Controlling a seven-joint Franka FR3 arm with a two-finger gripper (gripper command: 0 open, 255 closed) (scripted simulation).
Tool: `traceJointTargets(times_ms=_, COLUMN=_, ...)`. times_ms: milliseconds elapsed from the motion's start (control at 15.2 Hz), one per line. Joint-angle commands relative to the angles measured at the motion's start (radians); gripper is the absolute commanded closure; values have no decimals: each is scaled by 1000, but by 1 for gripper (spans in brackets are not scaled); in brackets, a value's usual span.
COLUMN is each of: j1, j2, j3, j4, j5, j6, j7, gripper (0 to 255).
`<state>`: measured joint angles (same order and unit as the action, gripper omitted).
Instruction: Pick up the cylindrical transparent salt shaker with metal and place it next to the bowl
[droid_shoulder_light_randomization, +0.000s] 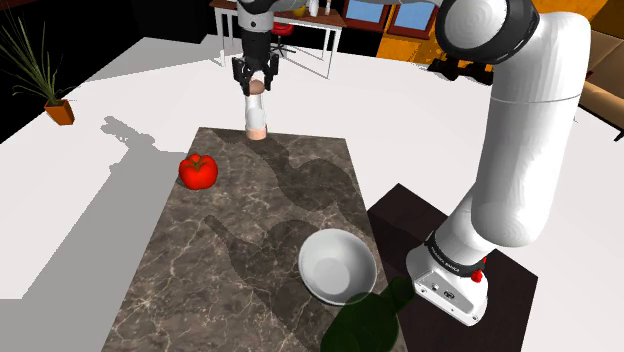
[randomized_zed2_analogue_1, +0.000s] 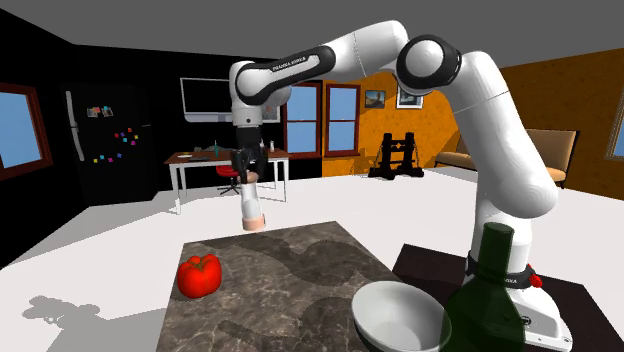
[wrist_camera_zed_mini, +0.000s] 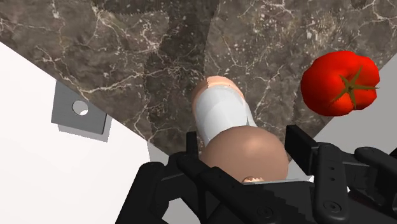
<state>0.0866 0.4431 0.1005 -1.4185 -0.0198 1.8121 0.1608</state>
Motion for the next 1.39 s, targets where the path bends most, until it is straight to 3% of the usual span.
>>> traceJointTargets(times_ms=0, j1=0, j2=-4, j3=0, j4=21, j5=0, j6=-25, j7=0, gripper=255)
traceJointTargets(times_ms=1320, j1=10, j2=40, j3=1, j4=361, j5=-3, j6=-321, j7=4, gripper=255)
